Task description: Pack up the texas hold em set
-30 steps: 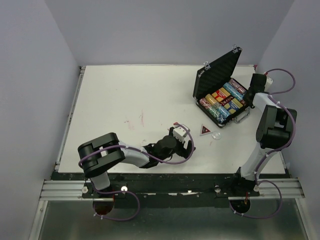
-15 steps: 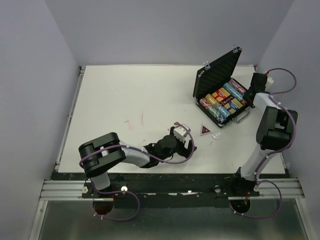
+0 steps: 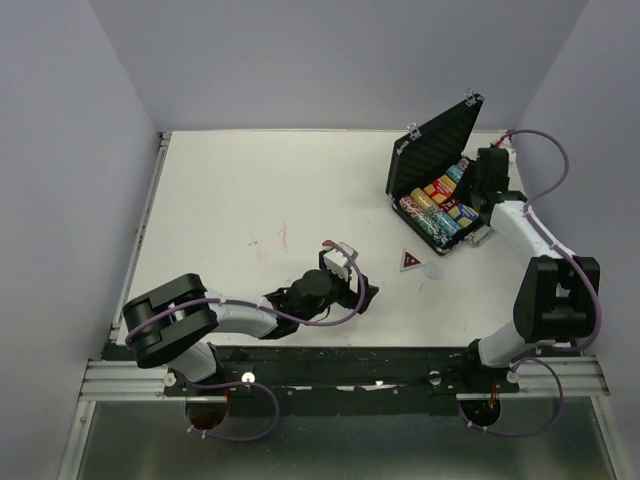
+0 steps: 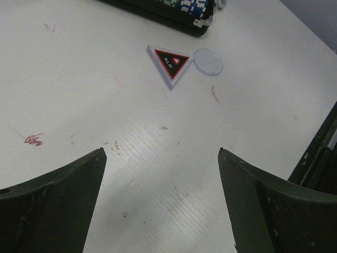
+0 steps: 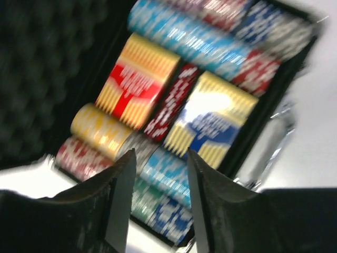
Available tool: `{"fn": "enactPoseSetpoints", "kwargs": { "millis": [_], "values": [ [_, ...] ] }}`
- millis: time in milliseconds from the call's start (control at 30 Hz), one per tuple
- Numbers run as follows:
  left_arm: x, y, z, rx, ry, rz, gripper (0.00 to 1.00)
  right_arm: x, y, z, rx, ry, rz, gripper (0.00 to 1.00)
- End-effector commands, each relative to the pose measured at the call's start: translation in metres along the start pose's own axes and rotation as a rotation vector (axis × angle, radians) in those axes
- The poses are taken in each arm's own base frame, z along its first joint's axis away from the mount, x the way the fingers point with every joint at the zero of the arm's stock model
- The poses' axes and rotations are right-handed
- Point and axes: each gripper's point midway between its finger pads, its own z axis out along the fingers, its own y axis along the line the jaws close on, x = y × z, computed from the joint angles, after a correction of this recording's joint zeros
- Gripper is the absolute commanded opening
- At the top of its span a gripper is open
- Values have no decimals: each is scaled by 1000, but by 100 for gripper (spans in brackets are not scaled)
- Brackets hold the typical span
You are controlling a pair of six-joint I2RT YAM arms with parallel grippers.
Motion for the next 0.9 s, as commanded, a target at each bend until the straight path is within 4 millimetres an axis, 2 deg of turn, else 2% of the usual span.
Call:
{"fn": "enactPoseSetpoints", "kwargs": {
  "millis": [0, 167, 300, 367, 500, 867],
  "values": [
    [-6, 15, -13, -73, -14, -3, 96, 68, 30, -33, -80, 177, -118, 55],
    [-4, 20, -19, -83, -30, -7, 96, 117, 60, -60, -174, 273, -183, 68],
    [-1, 20, -16, -85, -17, -1, 96, 158, 65, -66, -175, 375, -232, 72],
    [-1, 19, -16, -84, -15, 0, 96, 172, 66, -67, -171, 398, -260, 75],
    [-1, 19, -17, -86, -16, 0, 96, 185, 64, -67, -152, 420, -275, 80],
    [1, 16, -13, -85, -3, 13, 96, 211, 48, -65, -94, 480, -273, 81]
  ]
}}
